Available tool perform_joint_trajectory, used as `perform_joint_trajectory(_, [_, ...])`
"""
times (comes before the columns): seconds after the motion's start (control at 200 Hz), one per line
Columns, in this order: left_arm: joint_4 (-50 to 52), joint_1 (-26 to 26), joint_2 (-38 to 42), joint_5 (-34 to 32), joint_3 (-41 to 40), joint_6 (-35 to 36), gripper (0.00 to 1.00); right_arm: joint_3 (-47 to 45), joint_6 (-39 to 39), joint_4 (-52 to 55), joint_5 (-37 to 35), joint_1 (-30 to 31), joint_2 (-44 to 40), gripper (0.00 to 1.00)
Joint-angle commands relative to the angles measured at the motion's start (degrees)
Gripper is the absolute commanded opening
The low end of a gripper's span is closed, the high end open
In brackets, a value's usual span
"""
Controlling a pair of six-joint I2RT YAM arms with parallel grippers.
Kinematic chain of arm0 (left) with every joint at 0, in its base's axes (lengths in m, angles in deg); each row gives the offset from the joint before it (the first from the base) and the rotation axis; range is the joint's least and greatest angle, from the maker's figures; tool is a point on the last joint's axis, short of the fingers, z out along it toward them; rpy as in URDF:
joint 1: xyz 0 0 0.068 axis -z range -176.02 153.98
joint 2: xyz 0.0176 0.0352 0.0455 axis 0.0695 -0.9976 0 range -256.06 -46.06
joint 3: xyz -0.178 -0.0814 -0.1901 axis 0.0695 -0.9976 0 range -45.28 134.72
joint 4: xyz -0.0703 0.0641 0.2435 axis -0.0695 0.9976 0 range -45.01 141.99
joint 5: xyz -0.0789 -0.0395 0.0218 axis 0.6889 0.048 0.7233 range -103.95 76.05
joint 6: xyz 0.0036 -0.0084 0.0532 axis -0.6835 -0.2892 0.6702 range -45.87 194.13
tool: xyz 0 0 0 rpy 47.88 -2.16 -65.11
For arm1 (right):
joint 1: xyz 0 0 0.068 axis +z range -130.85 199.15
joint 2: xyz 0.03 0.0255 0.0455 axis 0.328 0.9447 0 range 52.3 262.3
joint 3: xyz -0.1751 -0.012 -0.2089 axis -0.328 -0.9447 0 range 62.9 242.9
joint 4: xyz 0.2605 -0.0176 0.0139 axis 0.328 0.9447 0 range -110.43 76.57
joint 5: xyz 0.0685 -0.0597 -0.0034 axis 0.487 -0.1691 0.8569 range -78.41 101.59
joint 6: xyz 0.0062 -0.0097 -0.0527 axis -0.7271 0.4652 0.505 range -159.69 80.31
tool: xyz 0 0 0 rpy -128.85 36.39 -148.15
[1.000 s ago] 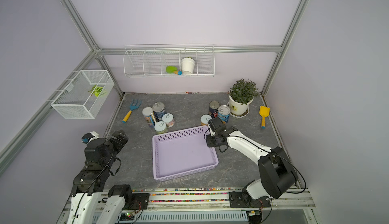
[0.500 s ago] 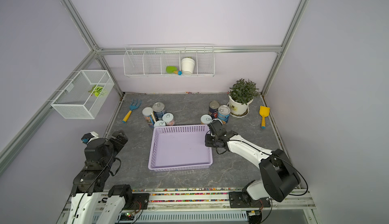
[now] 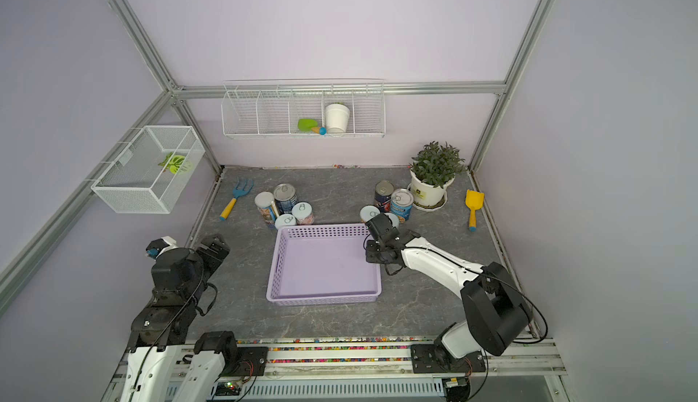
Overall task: Put the canned food in the basket
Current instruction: Adjust the basket at the center of the board.
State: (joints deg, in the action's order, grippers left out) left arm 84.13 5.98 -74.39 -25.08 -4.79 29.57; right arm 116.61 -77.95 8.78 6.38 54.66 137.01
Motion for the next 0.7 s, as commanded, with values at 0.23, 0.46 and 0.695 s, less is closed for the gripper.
perform_joint_trajectory(0.23, [0.49, 0.2, 0.34, -1.02, -0.09, -0.37, 1.0, -1.47, 1.43, 4.76, -3.37, -0.28, -1.71, 0.01])
perform_joint_trajectory(0.46, [0.5, 0.2, 0.38, -0.95, -0.16, -0.51, 1.0, 0.89, 3.66, 6.74, -3.67, -0.26, -2.82, 0.53])
perform_joint_trajectory(0.695, [-1.04, 0.21, 0.06, -0.27, -0.23, -0.34, 1.0, 6.7, 5.89, 13.83, -13.62, -0.76, -8.87, 0.8])
